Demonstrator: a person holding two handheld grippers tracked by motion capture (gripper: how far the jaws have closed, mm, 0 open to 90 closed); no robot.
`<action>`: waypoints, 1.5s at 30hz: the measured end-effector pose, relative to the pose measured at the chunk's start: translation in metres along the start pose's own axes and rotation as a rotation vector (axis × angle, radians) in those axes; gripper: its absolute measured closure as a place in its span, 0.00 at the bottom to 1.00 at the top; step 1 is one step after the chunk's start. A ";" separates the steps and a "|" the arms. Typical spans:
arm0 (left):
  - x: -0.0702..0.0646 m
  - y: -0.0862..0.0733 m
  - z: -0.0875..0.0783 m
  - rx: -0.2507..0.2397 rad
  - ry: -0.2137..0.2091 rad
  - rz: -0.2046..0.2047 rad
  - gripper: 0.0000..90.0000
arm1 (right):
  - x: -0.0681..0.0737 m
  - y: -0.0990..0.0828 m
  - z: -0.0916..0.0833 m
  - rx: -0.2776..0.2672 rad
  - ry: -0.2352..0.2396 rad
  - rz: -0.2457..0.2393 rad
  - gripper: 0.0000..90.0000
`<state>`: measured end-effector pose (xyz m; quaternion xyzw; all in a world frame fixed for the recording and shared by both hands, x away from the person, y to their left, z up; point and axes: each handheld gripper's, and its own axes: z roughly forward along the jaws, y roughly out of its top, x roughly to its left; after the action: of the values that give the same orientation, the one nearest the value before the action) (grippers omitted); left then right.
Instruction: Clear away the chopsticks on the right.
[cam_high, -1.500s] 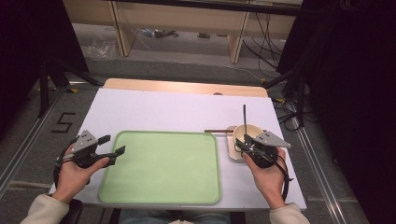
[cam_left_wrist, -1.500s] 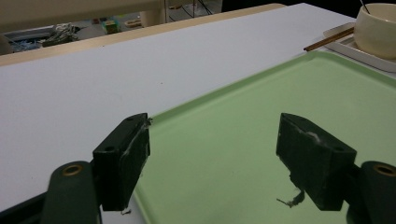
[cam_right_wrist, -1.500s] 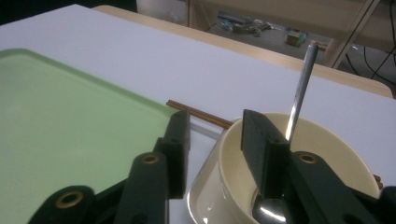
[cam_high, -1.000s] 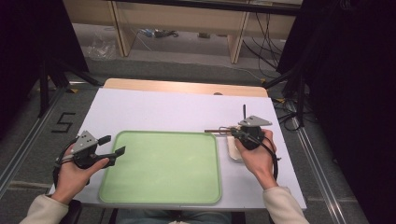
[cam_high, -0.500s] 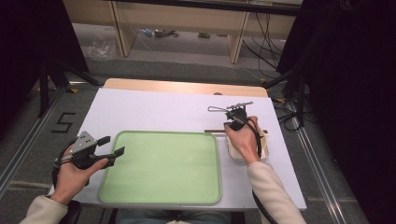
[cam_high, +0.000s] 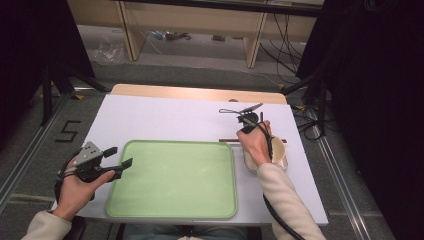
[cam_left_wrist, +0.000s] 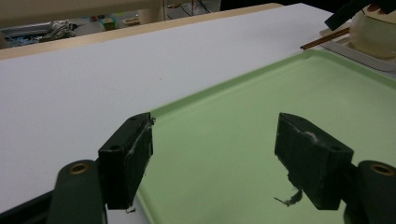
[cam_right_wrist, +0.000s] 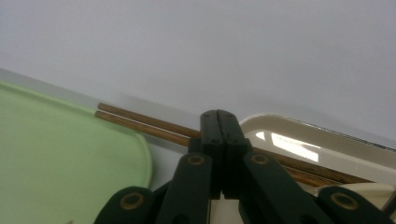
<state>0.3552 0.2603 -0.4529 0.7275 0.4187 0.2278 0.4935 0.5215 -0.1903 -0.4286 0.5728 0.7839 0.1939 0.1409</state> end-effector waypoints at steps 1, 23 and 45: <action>0.000 0.000 0.000 0.000 0.000 -0.001 0.31 | 0.001 0.000 0.000 0.017 -0.001 0.015 1.00; 0.000 0.000 -0.001 0.002 0.005 -0.001 0.31 | -0.005 0.002 0.009 0.026 -0.033 -0.024 1.00; 0.000 0.000 -0.001 0.001 0.005 0.000 0.31 | -0.002 0.007 0.012 0.071 -0.053 -0.059 1.00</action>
<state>0.3543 0.2604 -0.4528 0.7272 0.4202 0.2295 0.4918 0.5331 -0.1887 -0.4357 0.5589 0.8029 0.1465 0.1469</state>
